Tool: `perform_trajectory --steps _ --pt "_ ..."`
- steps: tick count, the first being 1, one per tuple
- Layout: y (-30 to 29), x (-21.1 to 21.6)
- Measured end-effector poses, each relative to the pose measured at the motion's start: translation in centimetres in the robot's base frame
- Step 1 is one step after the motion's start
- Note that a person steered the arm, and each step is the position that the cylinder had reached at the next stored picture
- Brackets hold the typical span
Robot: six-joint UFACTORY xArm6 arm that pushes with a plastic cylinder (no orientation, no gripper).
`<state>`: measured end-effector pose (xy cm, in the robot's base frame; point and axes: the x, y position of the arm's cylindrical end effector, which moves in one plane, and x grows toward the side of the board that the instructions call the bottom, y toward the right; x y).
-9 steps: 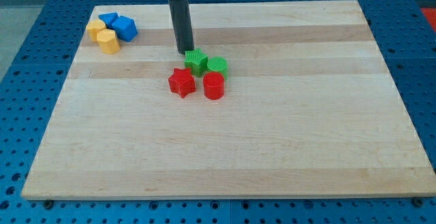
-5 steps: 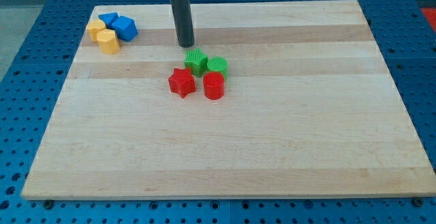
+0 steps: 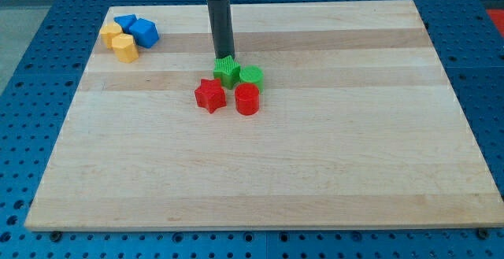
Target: Place the green circle diagonally to the red circle
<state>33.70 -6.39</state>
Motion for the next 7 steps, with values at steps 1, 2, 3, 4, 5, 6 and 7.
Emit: perform_trajectory --steps 1,2,3,4,5,6,7 --pt "0.0 0.1" --pt "0.0 0.1" --pt "1.8 2.4" --pt "5.9 7.2" --pt "6.9 9.8" --pt "11.4 13.4" --pt "21.1 19.0"
